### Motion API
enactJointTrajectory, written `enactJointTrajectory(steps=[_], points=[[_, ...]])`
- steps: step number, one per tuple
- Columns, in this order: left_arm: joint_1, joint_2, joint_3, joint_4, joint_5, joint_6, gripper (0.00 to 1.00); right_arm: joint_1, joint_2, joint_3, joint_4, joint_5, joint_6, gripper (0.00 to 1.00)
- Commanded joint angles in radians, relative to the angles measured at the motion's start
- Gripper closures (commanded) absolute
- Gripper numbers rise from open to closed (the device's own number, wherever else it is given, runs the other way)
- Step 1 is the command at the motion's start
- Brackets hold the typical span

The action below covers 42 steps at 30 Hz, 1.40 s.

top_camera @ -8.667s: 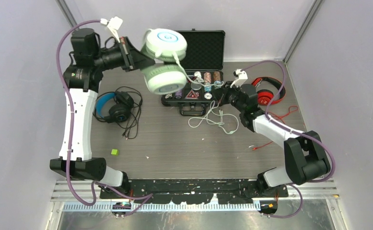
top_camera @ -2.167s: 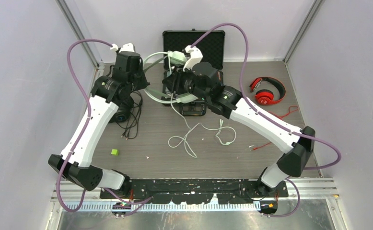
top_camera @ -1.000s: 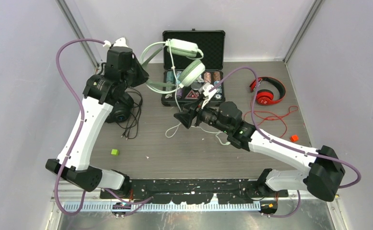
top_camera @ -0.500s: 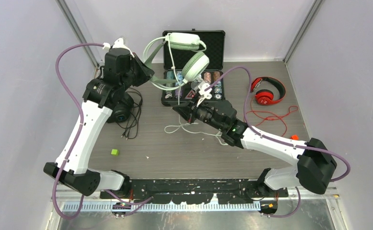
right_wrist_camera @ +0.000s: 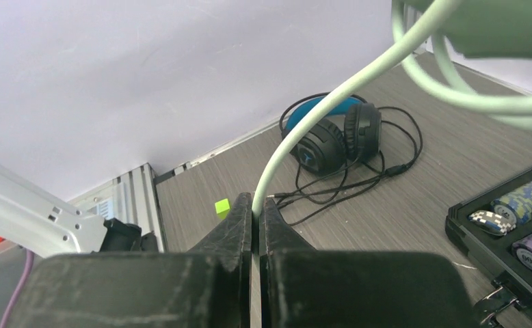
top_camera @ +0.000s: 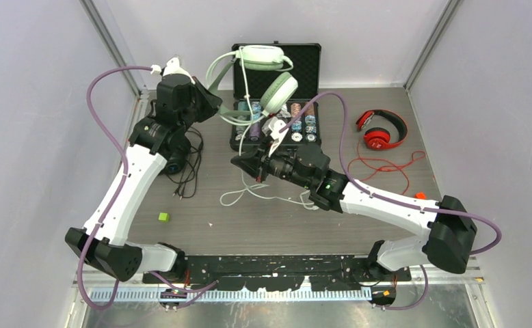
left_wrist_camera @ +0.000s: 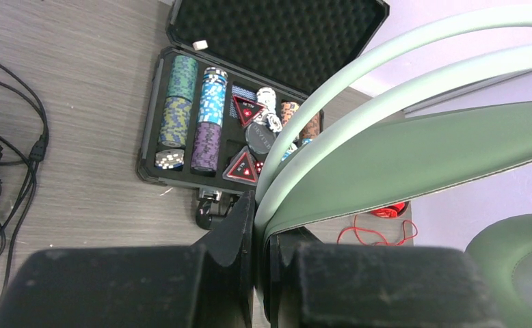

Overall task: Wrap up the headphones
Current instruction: Wrap the headphones cable around the headphones.

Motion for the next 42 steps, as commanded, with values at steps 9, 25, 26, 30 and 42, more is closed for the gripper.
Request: enactJointTrajectory(steps=[9,25,26,30,42], points=[[-0.003,-0.052,-0.055,0.214,0.009,0.006,1.00,0.012,0.084,0.190,-0.103,0.056,-0.008,1.00],[-0.003,-0.020,-0.060,0.239,0.037,0.004,1.00,0.037,0.198,0.354,-0.382,0.083,-0.023,1.00],[-0.003,-0.017,-0.064,0.239,0.037,0.008,1.00,0.037,0.202,0.364,-0.386,0.089,-0.024,0.99],[-0.003,-0.019,-0.088,0.256,0.049,0.011,1.00,0.038,0.235,0.453,-0.444,0.099,-0.050,1.00],[-0.003,-0.013,-0.086,0.259,0.080,0.015,1.00,0.037,0.316,0.574,-0.527,0.061,-0.050,1.00]])
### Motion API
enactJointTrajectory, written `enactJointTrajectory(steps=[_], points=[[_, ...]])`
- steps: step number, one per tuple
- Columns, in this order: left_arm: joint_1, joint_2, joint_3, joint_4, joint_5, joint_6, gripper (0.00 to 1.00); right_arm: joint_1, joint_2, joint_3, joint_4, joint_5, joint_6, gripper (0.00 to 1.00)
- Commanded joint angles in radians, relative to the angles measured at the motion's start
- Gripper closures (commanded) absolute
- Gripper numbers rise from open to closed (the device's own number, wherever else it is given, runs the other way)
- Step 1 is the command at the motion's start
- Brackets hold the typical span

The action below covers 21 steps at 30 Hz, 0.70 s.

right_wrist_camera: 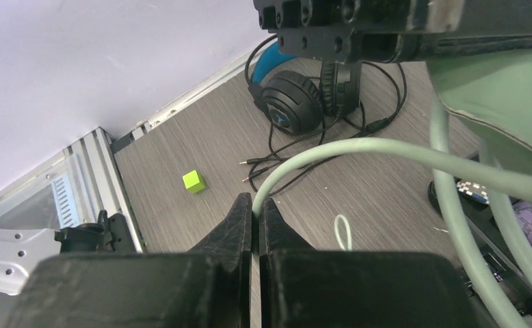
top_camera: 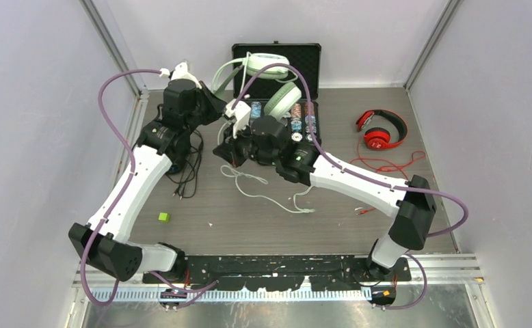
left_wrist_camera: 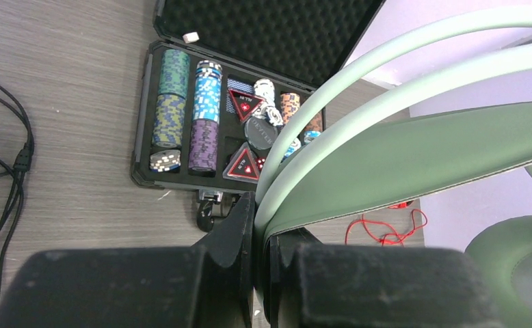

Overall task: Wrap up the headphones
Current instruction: Wrap the headphones cable around the headphones.

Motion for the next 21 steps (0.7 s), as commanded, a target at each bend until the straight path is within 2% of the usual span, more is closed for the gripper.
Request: enactJointTrajectory(steps=[1,9,15,21], points=[[-0.003,-0.011,0.028,0.133,0.042,-0.027,1.00,0.004,0.035,0.080,-0.020,-0.032,-0.007,1.00],[-0.002,-0.002,0.033,0.138,0.078,-0.025,1.00,0.005,0.058,0.130,-0.086,-0.044,-0.026,1.00],[0.007,-0.016,0.033,0.153,0.111,-0.016,1.00,0.005,0.030,0.087,-0.106,-0.016,-0.038,0.99],[0.035,-0.021,0.016,0.198,0.193,-0.097,1.00,0.004,-0.004,0.065,-0.142,0.022,-0.016,1.00]])
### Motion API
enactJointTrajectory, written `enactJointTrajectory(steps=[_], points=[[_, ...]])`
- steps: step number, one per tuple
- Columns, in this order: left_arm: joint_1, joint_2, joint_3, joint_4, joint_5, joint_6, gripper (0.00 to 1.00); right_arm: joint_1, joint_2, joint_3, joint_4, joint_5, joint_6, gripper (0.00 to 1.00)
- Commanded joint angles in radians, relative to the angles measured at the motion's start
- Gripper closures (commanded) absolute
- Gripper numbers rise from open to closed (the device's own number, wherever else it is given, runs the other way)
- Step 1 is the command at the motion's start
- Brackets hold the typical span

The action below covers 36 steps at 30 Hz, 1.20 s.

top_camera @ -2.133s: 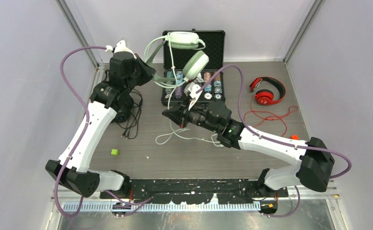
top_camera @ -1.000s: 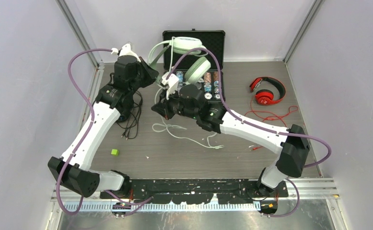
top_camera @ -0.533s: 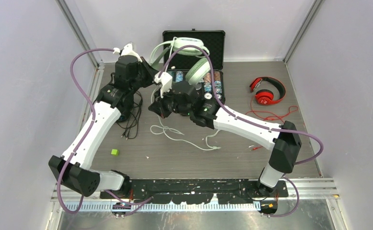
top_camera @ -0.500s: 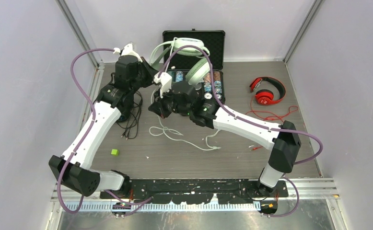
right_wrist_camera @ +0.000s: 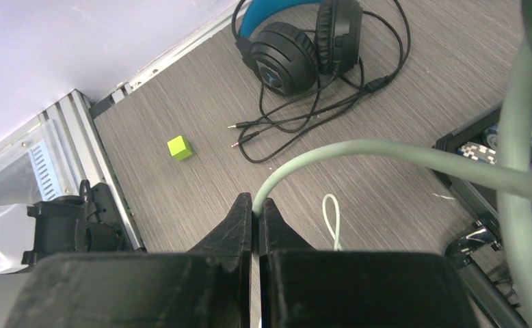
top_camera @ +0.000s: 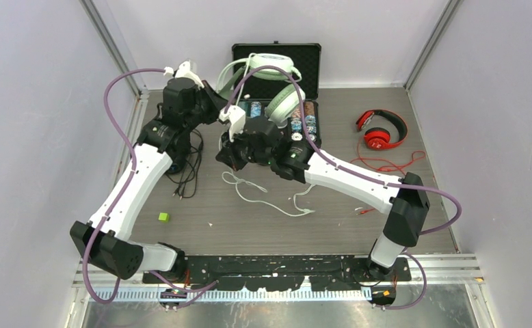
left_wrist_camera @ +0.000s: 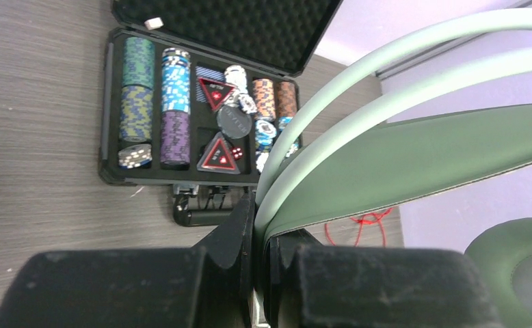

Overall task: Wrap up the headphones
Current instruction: Wrap the headphones cable around the headphones.

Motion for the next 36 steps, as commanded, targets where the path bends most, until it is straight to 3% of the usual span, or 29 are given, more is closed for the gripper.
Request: enactJointTrajectory(steps=[1,7,16,19,23,30,36], points=[[0.030,-0.034,0.003,0.190,0.106,-0.113,1.00,0.004,-0.077,-0.014,-0.002,0.039,0.015,1.00],[0.063,-0.048,-0.012,0.225,0.169,-0.184,1.00,0.003,-0.118,-0.106,0.015,0.081,0.057,0.98],[0.064,-0.054,-0.028,0.118,0.057,-0.044,1.00,0.004,-0.313,-0.121,-0.061,0.128,0.163,0.53],[0.064,-0.063,-0.027,0.082,0.036,-0.008,1.00,0.004,-0.366,-0.101,-0.145,0.107,0.185,0.45],[0.064,-0.060,-0.008,0.043,0.036,0.021,1.00,0.003,-0.406,-0.055,-0.253,0.105,0.198,0.43],[0.063,-0.036,0.031,-0.062,0.070,0.181,1.00,0.005,-0.405,0.219,-0.436,0.031,0.139,0.44],[0.062,-0.044,0.025,-0.124,0.161,0.286,1.00,-0.035,-0.243,0.588,-0.687,0.173,-0.064,0.35]])
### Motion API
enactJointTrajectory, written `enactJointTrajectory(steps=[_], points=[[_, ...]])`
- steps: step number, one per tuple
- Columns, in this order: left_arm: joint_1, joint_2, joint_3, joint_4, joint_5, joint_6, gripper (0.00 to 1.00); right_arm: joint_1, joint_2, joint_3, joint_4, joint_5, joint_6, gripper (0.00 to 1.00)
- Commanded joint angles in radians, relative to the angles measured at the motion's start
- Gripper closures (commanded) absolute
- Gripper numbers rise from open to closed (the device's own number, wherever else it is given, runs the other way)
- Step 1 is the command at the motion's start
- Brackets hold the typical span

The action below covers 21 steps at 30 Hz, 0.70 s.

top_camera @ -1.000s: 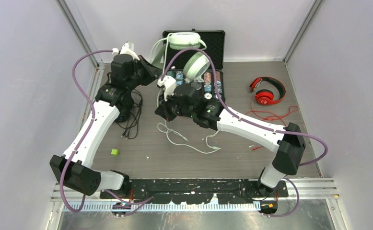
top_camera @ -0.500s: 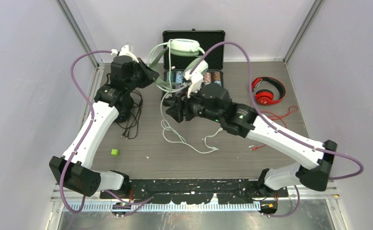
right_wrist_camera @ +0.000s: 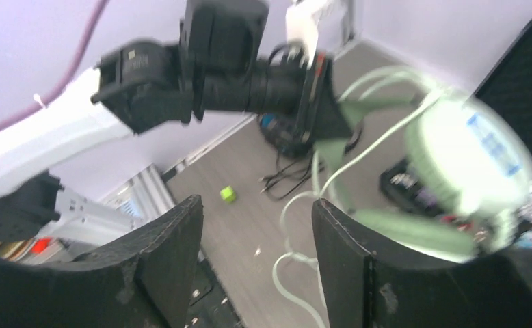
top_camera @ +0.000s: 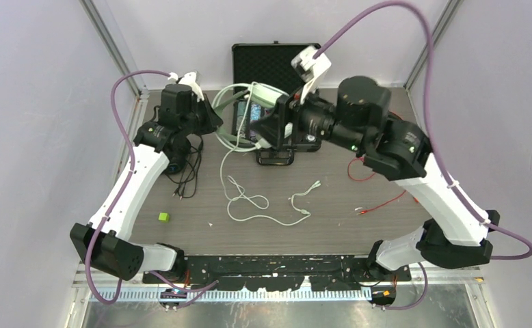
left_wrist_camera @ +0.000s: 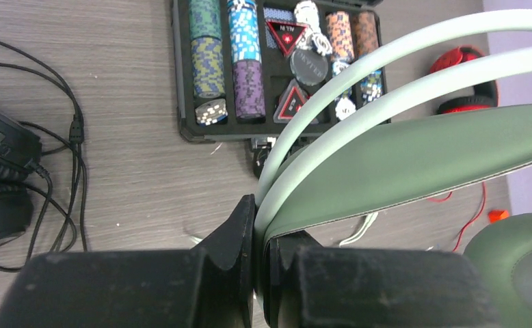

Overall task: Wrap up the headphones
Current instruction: Wrap the headphones cable around the headphones.

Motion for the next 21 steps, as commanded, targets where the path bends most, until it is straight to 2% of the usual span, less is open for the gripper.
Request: enactJointTrajectory(steps=[1,2,6,9,15,21], points=[[0.002,-0.039,0.053,0.017,0.126,0.084,1.00,-0.062,0.110,0.227,-0.201,0.076,-0.168,0.33],[0.002,-0.043,0.049,0.018,0.148,0.098,1.00,-0.097,0.136,0.265,-0.236,0.051,-0.176,0.32],[0.002,-0.048,0.044,0.013,0.258,0.169,1.00,-0.273,0.209,0.360,-0.348,-0.217,-0.224,0.29],[0.001,-0.053,0.040,0.010,0.327,0.196,1.00,-0.338,0.229,0.375,-0.400,-0.340,-0.317,0.29],[-0.011,-0.052,0.030,-0.002,0.449,0.272,1.00,-0.377,0.240,0.372,-0.420,-0.399,-0.406,0.37],[-0.028,-0.049,0.032,-0.013,0.480,0.311,1.00,-0.408,0.269,0.387,-0.494,-0.489,-0.478,0.41]])
